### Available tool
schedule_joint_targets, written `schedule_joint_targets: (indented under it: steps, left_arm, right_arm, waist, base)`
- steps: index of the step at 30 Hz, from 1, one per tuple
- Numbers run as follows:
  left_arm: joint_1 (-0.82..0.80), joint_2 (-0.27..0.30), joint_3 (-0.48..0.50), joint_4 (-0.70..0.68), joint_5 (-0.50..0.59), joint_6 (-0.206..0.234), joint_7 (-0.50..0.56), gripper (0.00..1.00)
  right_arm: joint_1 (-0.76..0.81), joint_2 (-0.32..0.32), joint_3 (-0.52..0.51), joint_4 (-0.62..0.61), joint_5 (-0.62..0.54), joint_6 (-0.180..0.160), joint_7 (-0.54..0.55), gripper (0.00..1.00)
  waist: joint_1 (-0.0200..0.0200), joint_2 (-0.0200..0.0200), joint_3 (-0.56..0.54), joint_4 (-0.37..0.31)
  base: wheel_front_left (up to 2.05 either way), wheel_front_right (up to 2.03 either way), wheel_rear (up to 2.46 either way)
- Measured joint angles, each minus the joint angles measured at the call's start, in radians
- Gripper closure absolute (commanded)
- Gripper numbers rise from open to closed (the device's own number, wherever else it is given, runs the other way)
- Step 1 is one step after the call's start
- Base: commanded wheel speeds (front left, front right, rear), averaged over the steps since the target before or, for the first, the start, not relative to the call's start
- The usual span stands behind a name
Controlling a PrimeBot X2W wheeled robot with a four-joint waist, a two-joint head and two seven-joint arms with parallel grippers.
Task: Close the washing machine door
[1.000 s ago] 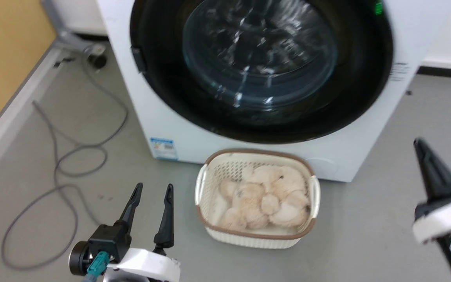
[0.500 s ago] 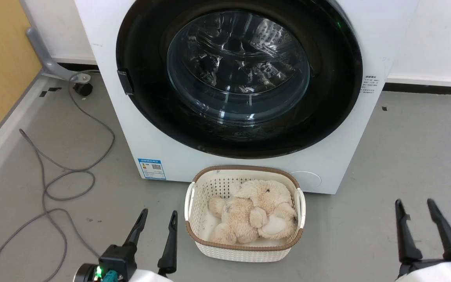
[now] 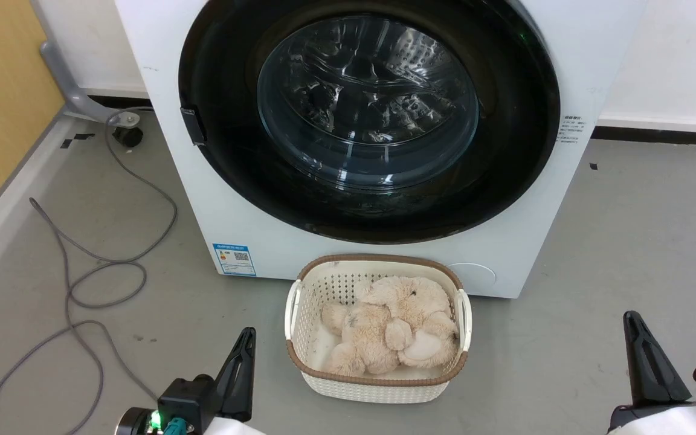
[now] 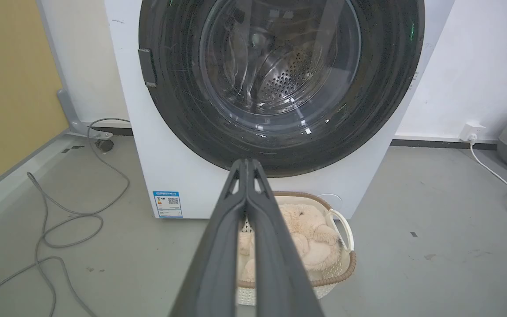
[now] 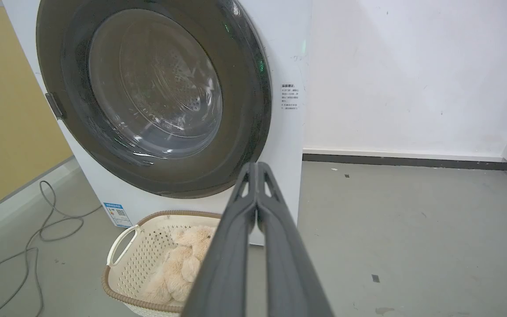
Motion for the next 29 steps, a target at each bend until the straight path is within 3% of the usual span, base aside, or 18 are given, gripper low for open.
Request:
schedule_joint_targets:
  steps: [29]
  left_arm:
    - [-0.001, 0.0, 0.033, -0.037, 0.026, 0.003, 0.057, 1.0]
  right_arm:
    - [-0.006, 0.006, 0.024, 0.0, -0.027, 0.0, 0.038, 1.0]
  waist:
    - [0.0, 0.0, 0.0, -0.013]
  base:
    - [0.0, 0.0, 0.0]
